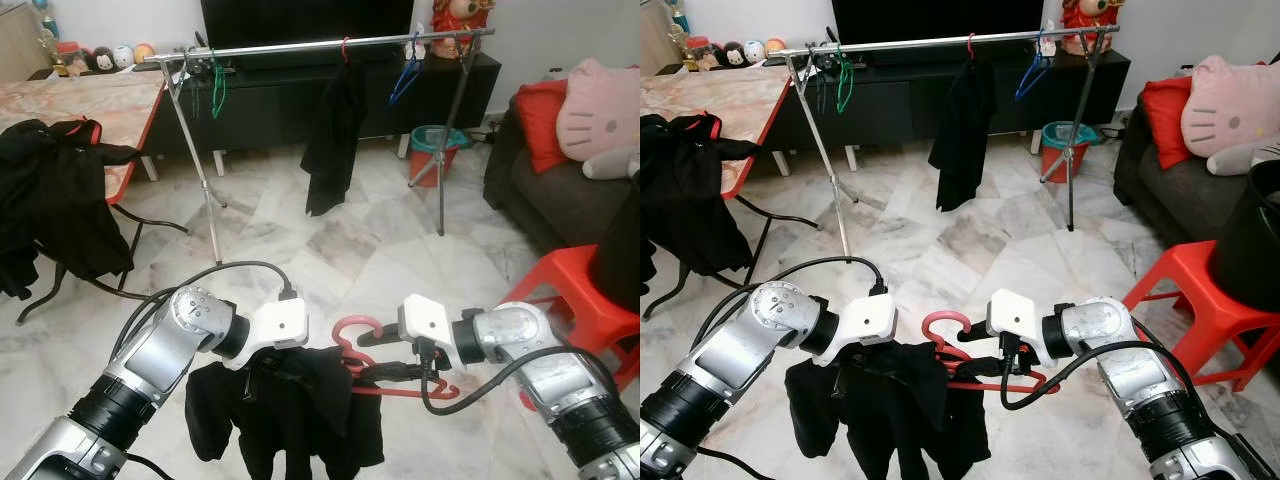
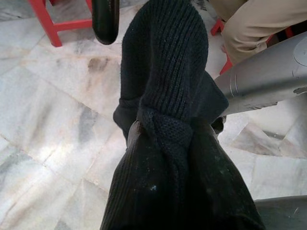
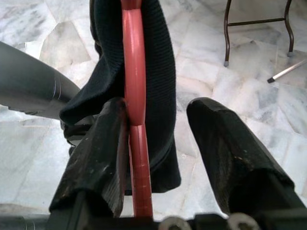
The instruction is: Hang hanger
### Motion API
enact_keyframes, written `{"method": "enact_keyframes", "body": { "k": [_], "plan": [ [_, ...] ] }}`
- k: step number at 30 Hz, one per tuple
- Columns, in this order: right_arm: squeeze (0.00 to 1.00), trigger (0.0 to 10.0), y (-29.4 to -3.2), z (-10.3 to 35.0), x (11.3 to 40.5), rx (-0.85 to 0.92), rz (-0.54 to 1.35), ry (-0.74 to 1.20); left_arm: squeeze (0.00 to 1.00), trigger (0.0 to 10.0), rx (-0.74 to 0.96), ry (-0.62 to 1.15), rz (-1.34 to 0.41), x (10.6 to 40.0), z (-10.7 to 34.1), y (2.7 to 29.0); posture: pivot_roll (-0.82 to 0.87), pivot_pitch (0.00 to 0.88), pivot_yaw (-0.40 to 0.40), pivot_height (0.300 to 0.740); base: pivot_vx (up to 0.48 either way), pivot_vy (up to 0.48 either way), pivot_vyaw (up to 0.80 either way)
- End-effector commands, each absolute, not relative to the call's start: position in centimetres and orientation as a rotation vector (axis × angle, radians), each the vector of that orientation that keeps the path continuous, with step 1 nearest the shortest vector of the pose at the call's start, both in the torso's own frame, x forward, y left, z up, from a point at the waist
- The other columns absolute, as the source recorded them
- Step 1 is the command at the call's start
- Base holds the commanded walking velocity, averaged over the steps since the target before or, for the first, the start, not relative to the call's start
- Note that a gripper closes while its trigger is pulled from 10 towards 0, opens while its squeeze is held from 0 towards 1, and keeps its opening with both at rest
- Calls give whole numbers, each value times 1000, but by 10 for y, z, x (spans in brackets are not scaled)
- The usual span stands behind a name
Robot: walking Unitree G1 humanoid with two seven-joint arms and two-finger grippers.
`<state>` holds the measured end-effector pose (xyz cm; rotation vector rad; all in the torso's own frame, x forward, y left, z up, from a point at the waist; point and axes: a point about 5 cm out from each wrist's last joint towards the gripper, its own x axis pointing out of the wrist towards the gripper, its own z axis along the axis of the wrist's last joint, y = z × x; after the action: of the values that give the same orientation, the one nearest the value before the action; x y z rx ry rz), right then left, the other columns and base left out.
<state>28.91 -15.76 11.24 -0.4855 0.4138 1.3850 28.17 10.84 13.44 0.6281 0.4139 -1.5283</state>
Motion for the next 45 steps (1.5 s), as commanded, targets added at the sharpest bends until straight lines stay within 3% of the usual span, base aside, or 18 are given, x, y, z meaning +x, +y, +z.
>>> {"method": "enact_keyframes", "body": {
  "k": [1,4,6,7,9,11,16,18,21,22,25,26,27,32,33,39,40,45],
  "plan": [
    [0,10000,-155,113,292,-510,1390,424,0,10000,643,366,-1529,285,145,106,-78,1,26,732,0,0,0],
    [0,10000,-154,113,292,-511,1392,424,0,10000,643,364,-1529,285,145,106,-78,1,26,732,0,0,0],
    [0,4784,-153,112,292,-508,1389,423,0,10000,644,364,-1528,285,146,106,-76,3,29,732,0,0,0],
    [0,4784,-153,112,292,-505,1387,422,0,10000,645,364,-1528,285,146,106,-76,3,29,732,0,0,0],
    [0,0,-152,111,293,-500,1388,420,0,10000,646,363,-1526,285,146,106,-75,4,29,732,0,0,0],
    [0,0,-151,111,292,-499,1391,420,0,10000,646,364,-1525,285,147,106,-75,5,29,732,0,0,0],
    [0,7059,-150,109,292,-500,1393,426,0,10000,645,362,-1525,286,147,105,-76,5,29,732,0,0,0],
    [0,4863,-150,109,292,-498,1392,426,0,10000,646,362,-1523,286,147,105,-76,5,29,732,0,0,0],
    [0,4392,-150,109,292,-496,1397,429,0,10000,646,362,-1521,286,147,105,-75,6,28,732,0,0,0],
    [0,1451,-150,108,291,-494,1401,431,0,10000,646,362,-1520,286,147,105,-74,6,28,732,0,0,0],
    [0,0,-148,108,290,-494,1410,434,0,10000,644,364,-1518,286,147,105,-74,6,27,732,0,0,0],
    [0,2157,-148,107,290,-497,1412,435,0,10000,644,365,-1518,286,147,106,-74,6,27,732,0,0,0],
    [0,10000,-148,107,290,-498,1413,436,0,10000,643,365,-1518,286,147,106,-74,6,27,732,0,0,0],
    [0,10000,-148,105,290,-502,1411,444,0,10000,644,363,-1516,286,147,105,-74,7,26,732,0,0,0],
    [1000,10000,-148,106,289,-480,1425,454,0,10000,643,364,-1516,286,147,106,-74,7,26,732,0,0,0],
    [1000,10000,-147,107,289,-495,1419,440,0,10000,641,368,-1519,286,147,106,-74,7,27,732,0,0,0],
    [0,10000,-146,106,289,-497,1419,442,0,10000,641,369,-1520,286,147,106,-73,8,28,732,0,0,0],
    [0,10000,-146,105,288,-503,1432,448,0,10000,641,370,-1521,286,147,106,-73,8,28,732,0,0,0]
  ]
}}
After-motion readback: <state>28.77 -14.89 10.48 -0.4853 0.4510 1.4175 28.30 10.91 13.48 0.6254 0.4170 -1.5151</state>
